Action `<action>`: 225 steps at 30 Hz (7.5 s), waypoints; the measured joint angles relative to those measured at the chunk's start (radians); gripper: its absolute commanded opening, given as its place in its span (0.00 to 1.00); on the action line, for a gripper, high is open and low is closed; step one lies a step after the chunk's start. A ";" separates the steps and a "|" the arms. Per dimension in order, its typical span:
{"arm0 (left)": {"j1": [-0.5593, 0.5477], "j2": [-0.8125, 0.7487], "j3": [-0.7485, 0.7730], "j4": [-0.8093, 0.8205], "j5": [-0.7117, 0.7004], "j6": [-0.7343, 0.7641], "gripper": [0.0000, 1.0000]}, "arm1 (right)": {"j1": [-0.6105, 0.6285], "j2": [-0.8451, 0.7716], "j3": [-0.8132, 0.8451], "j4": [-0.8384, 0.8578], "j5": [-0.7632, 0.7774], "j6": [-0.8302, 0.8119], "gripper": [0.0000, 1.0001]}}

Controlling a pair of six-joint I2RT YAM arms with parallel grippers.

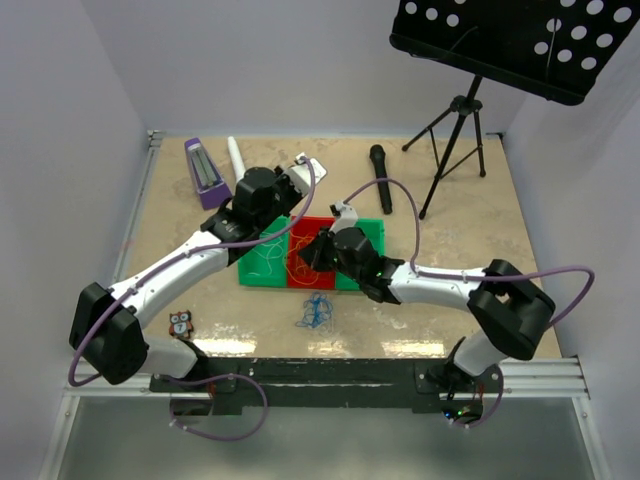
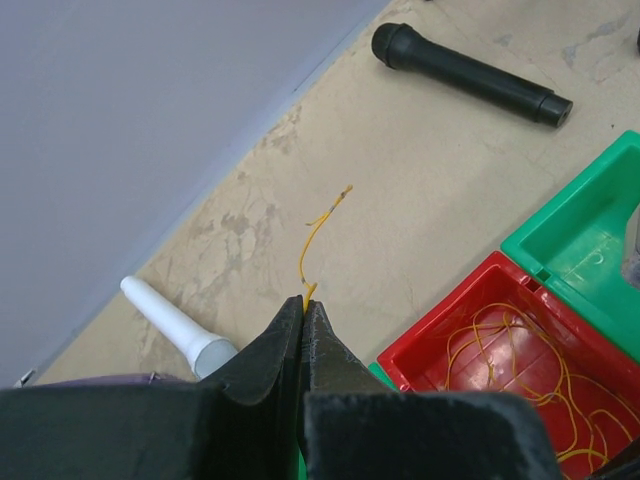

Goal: Untangle the cables

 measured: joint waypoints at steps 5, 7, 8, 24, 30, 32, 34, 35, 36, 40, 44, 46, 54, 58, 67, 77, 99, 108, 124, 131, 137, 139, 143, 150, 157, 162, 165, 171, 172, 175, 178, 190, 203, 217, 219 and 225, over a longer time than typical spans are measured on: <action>0.022 0.007 0.000 -0.028 -0.013 -0.001 0.00 | 0.002 0.073 0.025 -0.032 0.045 0.003 0.00; 0.030 0.007 0.000 -0.051 -0.010 -0.004 0.00 | 0.002 0.101 0.040 -0.047 0.061 0.009 0.00; 0.033 0.007 0.000 -0.061 -0.004 -0.008 0.00 | 0.002 0.113 0.047 -0.052 0.071 0.012 0.00; 0.034 0.005 0.057 -0.326 0.242 -0.220 0.00 | 0.003 0.224 0.147 -0.120 0.174 0.084 0.00; 0.034 0.005 0.056 -0.368 0.266 -0.260 0.00 | 0.016 0.052 0.073 -0.115 0.150 0.088 0.00; 0.033 0.005 0.054 -0.367 0.271 -0.264 0.00 | 0.020 -0.009 0.049 -0.113 0.143 0.096 0.00; 0.031 0.005 0.051 -0.367 0.271 -0.272 0.00 | 0.022 -0.051 0.027 -0.108 0.134 0.109 0.00; 0.030 0.005 0.047 -0.367 0.271 -0.275 0.00 | 0.022 -0.064 0.017 -0.108 0.130 0.115 0.00; 0.027 0.005 0.044 -0.367 0.270 -0.280 0.00 | 0.022 -0.076 0.005 -0.108 0.126 0.123 0.00; 0.011 0.011 0.023 -0.362 0.266 -0.297 0.00 | 0.022 -0.090 -0.019 -0.127 0.124 0.143 0.00; -0.010 0.037 -0.002 -0.336 0.255 -0.296 0.00 | 0.022 -0.092 -0.015 -0.158 0.125 0.158 0.00; -0.017 0.059 -0.010 -0.320 0.243 -0.293 0.00 | 0.022 -0.077 0.010 -0.197 0.126 0.159 0.00; -0.023 0.121 -0.057 -0.246 0.202 -0.290 0.00 | 0.014 0.019 0.154 -0.298 0.126 0.158 0.00; -0.024 0.135 -0.070 -0.207 0.193 -0.301 0.00 | -0.001 0.034 0.161 -0.339 0.126 0.158 0.00; -0.024 0.198 -0.063 -0.182 0.206 -0.330 0.40 | -0.012 0.034 0.151 -0.362 0.130 0.164 0.00; 0.025 0.118 0.098 -0.313 0.254 -0.340 0.98 | -0.019 0.034 0.146 -0.372 0.133 0.162 0.00; 0.202 0.005 0.395 -0.502 0.529 -0.340 1.00 | -0.046 0.326 0.356 -0.433 0.167 0.146 0.00; 0.214 0.005 0.396 -0.516 0.590 -0.330 1.00 | -0.046 0.253 0.438 -0.568 0.231 0.063 0.06; 0.364 -0.060 0.447 -0.544 0.654 -0.271 1.00 | 0.067 0.011 0.374 -0.560 0.098 -0.237 0.60; 0.385 -0.060 0.447 -0.550 0.665 -0.270 1.00 | 0.208 0.066 0.322 -0.567 0.100 -0.269 0.47; 0.407 -0.060 0.444 -0.554 0.675 -0.272 1.00 | 0.216 0.132 0.322 -0.567 0.161 -0.300 0.40; 0.416 -0.060 0.439 -0.553 0.680 -0.273 1.00 | 0.219 0.166 0.322 -0.568 0.181 -0.311 0.40; 0.427 -0.060 0.437 -0.552 0.688 -0.280 1.00 | 0.226 0.211 0.324 -0.576 0.205 -0.327 0.41; 0.439 -0.060 0.406 -0.537 0.703 -0.293 1.00 | 0.238 0.231 0.337 -0.573 0.238 -0.333 0.29; 0.449 -0.060 0.401 -0.535 0.710 -0.297 1.00 | 0.239 0.231 0.339 -0.566 0.285 -0.331 0.00; 0.455 -0.060 0.398 -0.535 0.710 -0.297 1.00 | 0.240 0.226 0.339 -0.566 0.311 -0.324 0.00; 0.457 -0.060 0.397 -0.535 0.710 -0.297 1.00 | 0.240 0.200 0.339 -0.573 0.319 -0.322 0.00; 0.459 -0.062 0.388 -0.532 0.713 -0.300 1.00 | 0.202 0.120 0.352 -0.573 0.342 -0.323 0.00; 0.459 -0.063 0.388 -0.532 0.713 -0.300 1.00 | 0.182 0.120 0.361 -0.572 0.342 -0.325 0.00; 0.459 -0.066 0.384 -0.529 0.712 -0.302 1.00 | 0.113 0.143 0.385 -0.568 0.341 -0.329 0.00; 0.459 -0.069 0.375 -0.522 0.713 -0.307 1.00 | 0.054 0.208 0.430 -0.563 0.337 -0.338 0.00; 0.459 -0.070 0.363 -0.508 0.713 -0.306 1.00 | 0.023 0.407 0.510 -0.559 0.255 -0.377 0.00; 0.459 -0.094 0.291 -0.495 0.766 -0.306 1.00 | 0.021 0.440 0.511 -0.549 0.192 -0.343 0.24; 0.459 -0.137 0.224 -0.488 0.737 -0.303 1.00 | 0.013 0.369 0.537 -0.587 0.152 -0.308 0.42; 0.459 -0.137 0.224 -0.488 0.738 -0.302 1.00 | 0.013 0.328 0.537 -0.597 0.150 -0.304 0.42; 0.459 -0.137 0.224 -0.490 0.738 -0.294 1.00 | 0.013 0.218 0.535 -0.609 0.149 -0.293 0.38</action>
